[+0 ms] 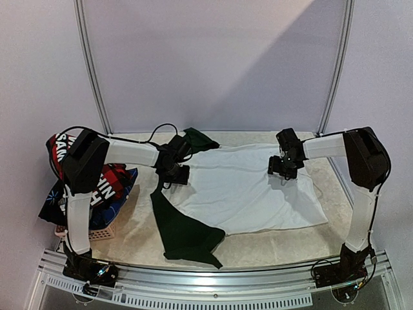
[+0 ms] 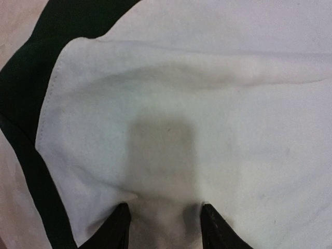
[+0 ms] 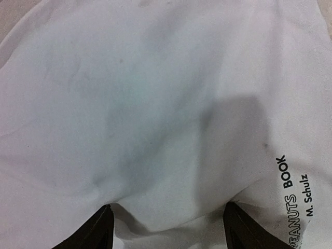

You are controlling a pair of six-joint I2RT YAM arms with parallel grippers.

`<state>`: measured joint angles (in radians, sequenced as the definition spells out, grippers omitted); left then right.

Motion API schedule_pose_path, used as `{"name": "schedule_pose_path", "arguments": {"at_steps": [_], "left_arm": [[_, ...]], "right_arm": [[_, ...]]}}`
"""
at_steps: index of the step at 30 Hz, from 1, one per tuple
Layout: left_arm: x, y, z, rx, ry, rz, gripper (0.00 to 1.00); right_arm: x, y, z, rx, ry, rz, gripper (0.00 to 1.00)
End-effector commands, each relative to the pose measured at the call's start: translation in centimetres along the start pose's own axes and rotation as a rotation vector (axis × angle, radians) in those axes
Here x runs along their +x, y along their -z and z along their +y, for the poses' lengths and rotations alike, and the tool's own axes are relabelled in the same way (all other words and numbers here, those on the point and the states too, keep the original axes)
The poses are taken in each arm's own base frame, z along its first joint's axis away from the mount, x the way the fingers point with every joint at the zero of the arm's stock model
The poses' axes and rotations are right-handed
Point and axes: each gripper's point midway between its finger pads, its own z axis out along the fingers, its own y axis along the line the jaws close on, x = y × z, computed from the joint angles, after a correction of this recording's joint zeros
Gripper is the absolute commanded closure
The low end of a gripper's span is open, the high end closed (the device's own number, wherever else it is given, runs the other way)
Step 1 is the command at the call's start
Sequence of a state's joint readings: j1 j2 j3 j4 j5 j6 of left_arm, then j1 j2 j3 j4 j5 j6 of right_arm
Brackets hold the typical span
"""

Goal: Fold and stack the mixed laundry pile
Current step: Flatten out the crumpled T-shirt at the center of the board.

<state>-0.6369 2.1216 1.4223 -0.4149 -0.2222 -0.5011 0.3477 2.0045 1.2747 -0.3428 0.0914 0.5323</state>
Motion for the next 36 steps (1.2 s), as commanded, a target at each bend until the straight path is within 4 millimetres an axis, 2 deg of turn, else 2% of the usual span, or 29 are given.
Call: {"name": "schedule_pose_path", "arguments": {"at_steps": [1, 12, 20, 26, 31, 36], "left_arm": [[3.4, -3.0, 2.1, -0.029, 0.003, 0.133, 0.53], [1.3, -4.1, 3.4, -0.011, 0.043, 0.131, 0.54], [-1.5, -4.1, 4.0, -0.007, 0.062, 0.097, 0.54], [-3.2, -4.8, 4.9, -0.010, 0.086, 0.080, 0.54], [-4.2, -4.4, 4.7, 0.005, 0.088, 0.056, 0.54], [-4.8, -2.9, 4.9, 0.007, 0.093, 0.025, 0.55]], "right_arm": [[2.1, -2.5, -1.3, 0.028, 0.003, 0.112, 0.27], [-0.7, -3.8, -0.5, 0.004, -0.007, 0.103, 0.27], [-2.6, -4.3, -0.4, -0.002, -0.010, 0.092, 0.27], [-4.4, -4.2, -0.3, -0.009, -0.009, 0.070, 0.27], [-5.6, -3.6, 0.3, -0.023, 0.005, 0.045, 0.27], [-6.3, -1.9, 1.2, -0.074, 0.021, 0.025, 0.27]]}}
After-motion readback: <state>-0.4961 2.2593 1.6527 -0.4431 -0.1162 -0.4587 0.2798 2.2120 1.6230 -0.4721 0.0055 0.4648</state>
